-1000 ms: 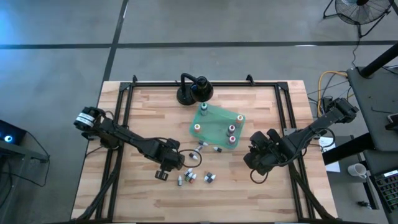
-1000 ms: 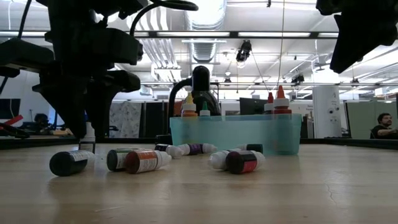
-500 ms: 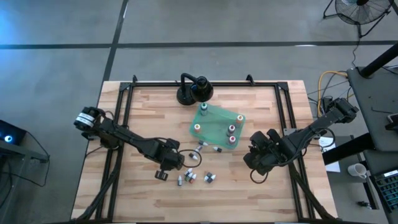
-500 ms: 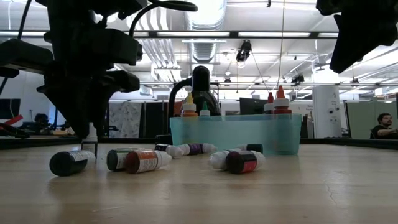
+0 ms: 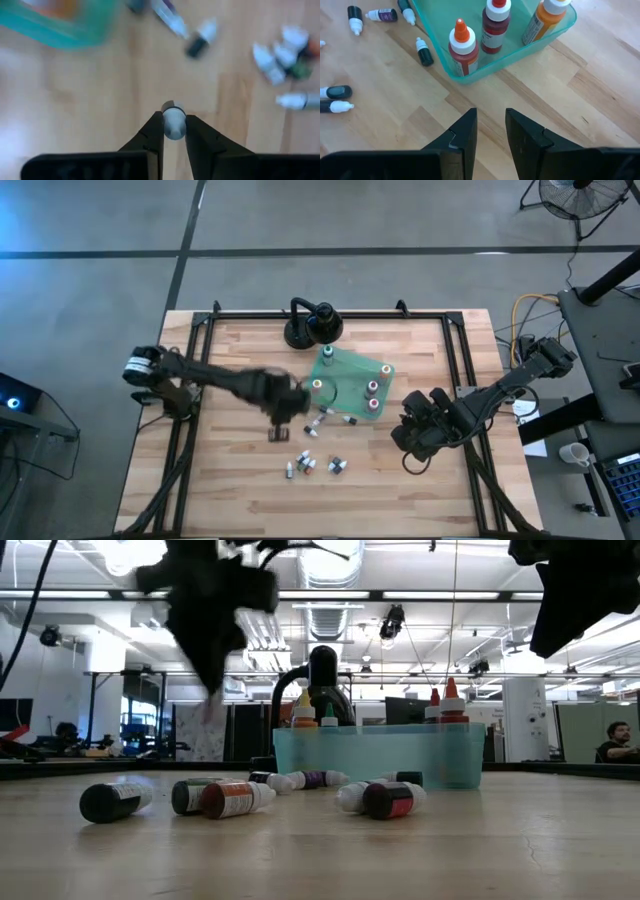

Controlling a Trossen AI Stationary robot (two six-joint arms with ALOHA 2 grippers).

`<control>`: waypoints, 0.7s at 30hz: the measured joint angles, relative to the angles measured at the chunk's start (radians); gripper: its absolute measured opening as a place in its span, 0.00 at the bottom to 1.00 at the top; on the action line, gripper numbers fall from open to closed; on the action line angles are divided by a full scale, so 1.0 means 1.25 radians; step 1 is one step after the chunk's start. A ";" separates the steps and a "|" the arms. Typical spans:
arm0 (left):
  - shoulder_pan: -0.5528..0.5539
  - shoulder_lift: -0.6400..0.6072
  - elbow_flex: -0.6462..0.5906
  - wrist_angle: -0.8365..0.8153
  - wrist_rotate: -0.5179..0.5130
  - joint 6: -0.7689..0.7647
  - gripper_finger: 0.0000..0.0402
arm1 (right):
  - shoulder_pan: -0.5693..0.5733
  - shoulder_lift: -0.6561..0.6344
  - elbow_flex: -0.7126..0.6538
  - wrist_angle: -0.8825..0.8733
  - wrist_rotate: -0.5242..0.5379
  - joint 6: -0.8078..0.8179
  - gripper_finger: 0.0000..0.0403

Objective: Pick & Place food coloring
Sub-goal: Put the small red food coloring bottle into the bin

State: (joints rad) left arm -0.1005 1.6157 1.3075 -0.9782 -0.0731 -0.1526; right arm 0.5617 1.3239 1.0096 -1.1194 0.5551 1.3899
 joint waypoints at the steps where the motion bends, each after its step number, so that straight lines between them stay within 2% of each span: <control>1: 0.017 0.000 0.039 -0.017 0.000 0.010 0.09 | 0.000 0.000 0.000 0.000 -0.002 0.002 0.23; 4: 0.065 -0.001 0.156 -0.057 -0.026 0.062 0.08 | 0.000 0.000 0.000 0.000 -0.003 0.017 0.23; 8: 0.137 -0.003 0.264 -0.039 -0.117 0.142 0.08 | 0.001 0.000 0.000 0.000 -0.005 0.019 0.23; 12: 0.209 0.032 0.311 0.023 -0.064 0.130 0.08 | 0.001 0.000 0.000 0.000 0.003 0.019 0.23; 15: 0.213 0.091 0.330 0.050 -0.051 0.129 0.08 | 0.001 0.000 0.000 0.000 0.016 0.020 0.23; 21: 0.201 0.237 0.411 0.009 -0.048 0.114 0.08 | 0.001 0.000 0.000 -0.003 0.019 0.044 0.23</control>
State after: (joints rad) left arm 0.1512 1.9118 1.8207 -0.9674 -0.1330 -0.0106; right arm 0.5625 1.3235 1.0092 -1.1231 0.5789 1.4450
